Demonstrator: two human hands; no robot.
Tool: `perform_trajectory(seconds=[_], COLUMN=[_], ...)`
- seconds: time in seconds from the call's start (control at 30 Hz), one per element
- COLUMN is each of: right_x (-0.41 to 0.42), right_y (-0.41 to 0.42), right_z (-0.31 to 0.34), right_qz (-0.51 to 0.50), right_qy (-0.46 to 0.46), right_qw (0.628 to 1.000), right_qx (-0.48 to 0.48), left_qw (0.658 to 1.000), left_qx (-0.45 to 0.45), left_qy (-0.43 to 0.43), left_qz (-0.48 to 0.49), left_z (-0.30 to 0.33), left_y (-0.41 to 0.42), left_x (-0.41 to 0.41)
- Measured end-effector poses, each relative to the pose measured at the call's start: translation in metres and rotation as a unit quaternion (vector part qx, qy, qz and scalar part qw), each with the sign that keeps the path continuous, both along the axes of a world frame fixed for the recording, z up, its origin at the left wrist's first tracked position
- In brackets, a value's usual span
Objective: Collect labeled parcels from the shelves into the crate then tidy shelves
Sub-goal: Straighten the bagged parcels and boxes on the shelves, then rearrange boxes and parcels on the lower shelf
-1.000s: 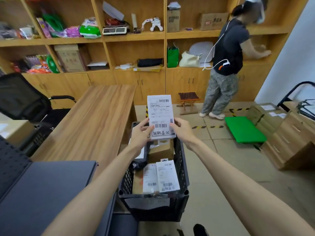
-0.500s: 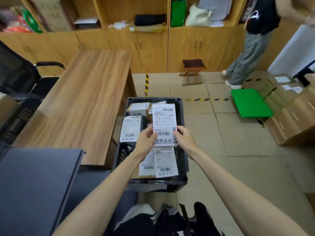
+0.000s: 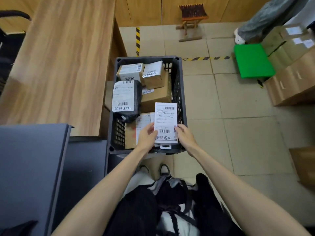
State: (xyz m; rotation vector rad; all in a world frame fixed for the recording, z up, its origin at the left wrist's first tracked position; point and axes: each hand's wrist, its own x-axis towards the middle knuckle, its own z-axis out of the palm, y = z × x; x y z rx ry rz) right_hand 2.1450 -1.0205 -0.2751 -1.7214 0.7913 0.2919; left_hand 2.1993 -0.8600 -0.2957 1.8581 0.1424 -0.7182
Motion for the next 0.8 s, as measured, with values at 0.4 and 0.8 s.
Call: perform_trajectory(seconds=[0.4,0.8], right_x=[0.055,0.203], right_y=[-0.027,-0.051], right_z=[0.058,0.283], right_qz=[0.131,0.3], right_qy=[-0.046,-0.146], right_qw=[0.98,0.801], right_qx=[-0.145,-0.497], left_qw=[0.985,0.765], left_qx=[0.089,0.377], left_qy=[-0.122,-0.443], left_qz=[-0.088,-0.276], left_z=[0.077,0.308], left_y=[-0.009,-0.031], left_x=[0.064,0.211])
